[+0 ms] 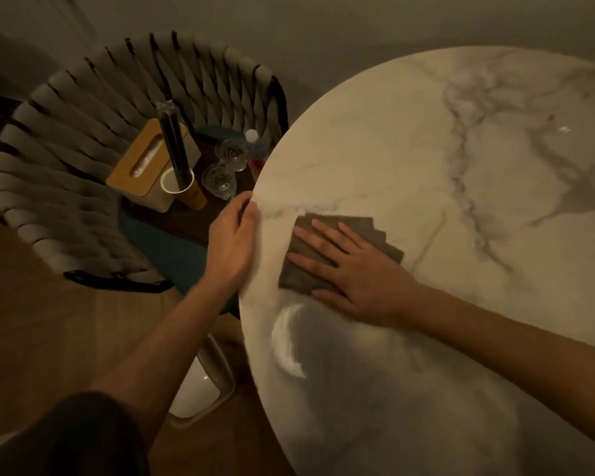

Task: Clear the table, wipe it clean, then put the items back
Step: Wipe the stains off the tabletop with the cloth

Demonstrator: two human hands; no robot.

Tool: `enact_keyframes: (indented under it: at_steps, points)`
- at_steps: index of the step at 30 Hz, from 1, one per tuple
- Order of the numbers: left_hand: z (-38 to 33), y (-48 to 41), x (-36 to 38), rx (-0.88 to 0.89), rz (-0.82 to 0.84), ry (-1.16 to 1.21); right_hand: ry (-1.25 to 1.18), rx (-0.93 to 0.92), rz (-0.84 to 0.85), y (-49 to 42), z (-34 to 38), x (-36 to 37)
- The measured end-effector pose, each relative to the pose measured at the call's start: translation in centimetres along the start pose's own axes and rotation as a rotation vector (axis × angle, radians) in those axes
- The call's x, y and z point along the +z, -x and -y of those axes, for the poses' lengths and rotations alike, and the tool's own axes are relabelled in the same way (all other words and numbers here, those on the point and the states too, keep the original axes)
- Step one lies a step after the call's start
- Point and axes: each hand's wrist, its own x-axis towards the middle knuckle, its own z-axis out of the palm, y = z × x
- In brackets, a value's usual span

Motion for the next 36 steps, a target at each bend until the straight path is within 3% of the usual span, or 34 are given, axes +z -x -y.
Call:
enact_keyframes:
  at_steps: [6, 10, 17, 26, 31, 36]
  points:
    - [-2.5, -8.0, 2.1, 0.117, 0.112, -0.122, -0.022, 0.174, -0.05, -5.8, -10.3, -2.3]
    - [-2.5, -8.9, 4.0, 0.173, 0.05, -0.268, -0.012, 0.209, -0.038, -9.2, -16.9, -3.8]
    - [-2.2, -9.2, 4.0, 0.148, 0.052, -0.274, -0.031, 0.388, -0.07, -13.4, -23.6, -6.2]
    - [-2.2, -9.0, 4.2, 0.166, 0.026, -0.293, -0.058, 0.532, -0.139, -12.1, -18.9, -4.7]
    - [-2.1, -8.8, 4.2, 0.183, -0.038, -0.29, -0.031, 0.508, -0.164, -8.2, -13.6, -2.9]
    - [-2.4, -7.5, 4.1, 0.31, -0.094, -0.389, -0.07, 0.412, -0.135, -2.8, -7.4, -1.5]
